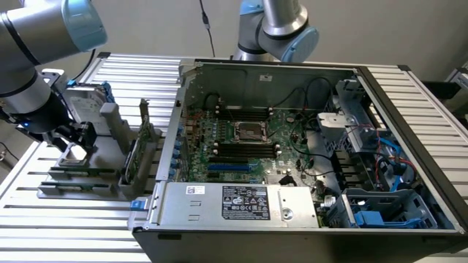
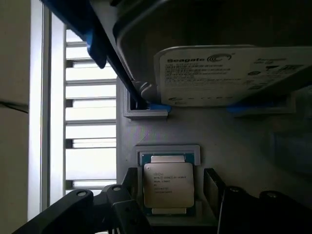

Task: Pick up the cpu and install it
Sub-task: 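Pick up the cpu and move it towards the insertion slot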

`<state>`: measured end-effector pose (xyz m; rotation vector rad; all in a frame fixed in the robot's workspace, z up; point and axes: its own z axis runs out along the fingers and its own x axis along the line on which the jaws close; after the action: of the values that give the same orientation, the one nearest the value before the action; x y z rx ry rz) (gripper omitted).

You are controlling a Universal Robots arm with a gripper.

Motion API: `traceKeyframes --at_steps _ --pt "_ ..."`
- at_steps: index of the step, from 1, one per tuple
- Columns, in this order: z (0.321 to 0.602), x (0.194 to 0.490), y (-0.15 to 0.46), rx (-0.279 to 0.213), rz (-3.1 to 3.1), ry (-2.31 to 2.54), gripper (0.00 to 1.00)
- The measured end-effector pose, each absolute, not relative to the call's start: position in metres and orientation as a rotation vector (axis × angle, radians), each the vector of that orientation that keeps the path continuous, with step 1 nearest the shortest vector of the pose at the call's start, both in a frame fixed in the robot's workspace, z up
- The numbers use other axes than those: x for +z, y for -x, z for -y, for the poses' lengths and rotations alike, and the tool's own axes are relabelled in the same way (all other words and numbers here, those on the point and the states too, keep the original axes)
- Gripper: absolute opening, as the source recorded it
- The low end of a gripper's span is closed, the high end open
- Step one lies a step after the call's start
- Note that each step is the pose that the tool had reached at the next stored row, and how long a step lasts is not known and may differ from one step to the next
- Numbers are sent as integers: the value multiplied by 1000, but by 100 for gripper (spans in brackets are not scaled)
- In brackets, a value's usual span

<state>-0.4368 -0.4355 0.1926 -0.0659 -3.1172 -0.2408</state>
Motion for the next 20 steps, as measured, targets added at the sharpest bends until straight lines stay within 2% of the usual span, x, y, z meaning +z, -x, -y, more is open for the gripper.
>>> traceKeyframes --at_steps 9,20 --pt "437 191 437 -238 3115 66 65" --pt "437 187 437 -211 3118 66 65"
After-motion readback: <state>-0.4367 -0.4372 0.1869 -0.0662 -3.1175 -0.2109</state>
